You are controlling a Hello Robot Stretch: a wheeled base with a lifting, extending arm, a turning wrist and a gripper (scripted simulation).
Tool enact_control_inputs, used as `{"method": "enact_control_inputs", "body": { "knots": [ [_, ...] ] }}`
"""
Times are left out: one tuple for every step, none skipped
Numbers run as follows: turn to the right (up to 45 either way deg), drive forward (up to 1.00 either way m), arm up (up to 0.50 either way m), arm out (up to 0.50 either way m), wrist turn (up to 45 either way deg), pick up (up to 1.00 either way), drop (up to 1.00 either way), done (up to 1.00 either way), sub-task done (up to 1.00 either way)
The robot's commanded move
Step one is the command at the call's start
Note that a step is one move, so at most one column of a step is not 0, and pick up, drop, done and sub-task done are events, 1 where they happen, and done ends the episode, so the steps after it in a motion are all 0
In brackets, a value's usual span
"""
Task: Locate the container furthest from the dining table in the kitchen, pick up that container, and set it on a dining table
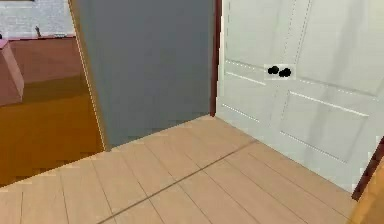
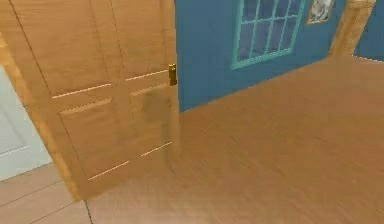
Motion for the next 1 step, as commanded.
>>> {"method": "enact_control_inputs", "body": {
  "knots": [
    [45.0,0.00,0.00,0.00,0.0,0.00,0.00,0.00,0.00]
  ]
}}
